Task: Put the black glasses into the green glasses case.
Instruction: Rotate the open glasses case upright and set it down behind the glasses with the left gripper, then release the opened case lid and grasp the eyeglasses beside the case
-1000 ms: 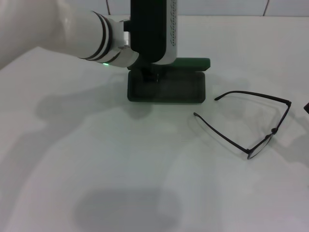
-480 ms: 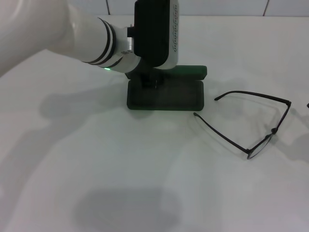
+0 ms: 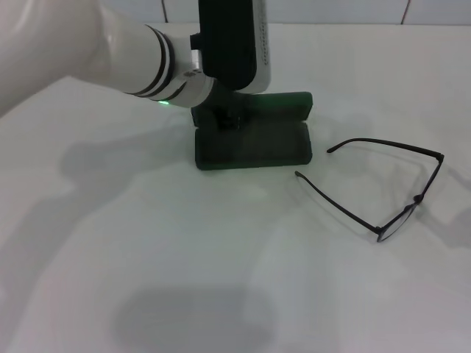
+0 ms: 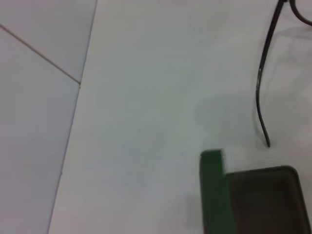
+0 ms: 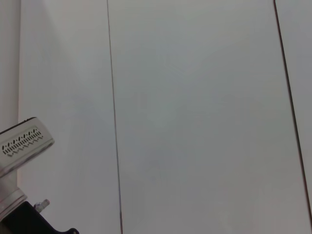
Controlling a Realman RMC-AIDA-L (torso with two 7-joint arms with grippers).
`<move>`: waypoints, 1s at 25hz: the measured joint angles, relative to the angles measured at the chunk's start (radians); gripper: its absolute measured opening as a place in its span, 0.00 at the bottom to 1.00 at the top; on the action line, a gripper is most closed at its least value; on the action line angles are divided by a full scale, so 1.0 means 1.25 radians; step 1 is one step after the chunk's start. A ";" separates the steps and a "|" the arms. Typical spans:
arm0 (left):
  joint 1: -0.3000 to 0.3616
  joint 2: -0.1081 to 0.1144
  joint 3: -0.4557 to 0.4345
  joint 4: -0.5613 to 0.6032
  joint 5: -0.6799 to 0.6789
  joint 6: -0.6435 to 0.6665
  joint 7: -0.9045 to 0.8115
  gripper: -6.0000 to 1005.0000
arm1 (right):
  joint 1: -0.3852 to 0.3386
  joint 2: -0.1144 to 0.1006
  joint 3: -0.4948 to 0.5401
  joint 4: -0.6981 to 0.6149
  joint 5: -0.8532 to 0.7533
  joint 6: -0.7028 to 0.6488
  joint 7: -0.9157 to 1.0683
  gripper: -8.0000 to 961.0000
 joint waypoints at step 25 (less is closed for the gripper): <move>0.303 0.000 0.033 0.448 -0.210 -0.032 -0.164 0.40 | 0.081 -0.163 -0.017 -0.031 -0.218 -0.018 0.195 0.68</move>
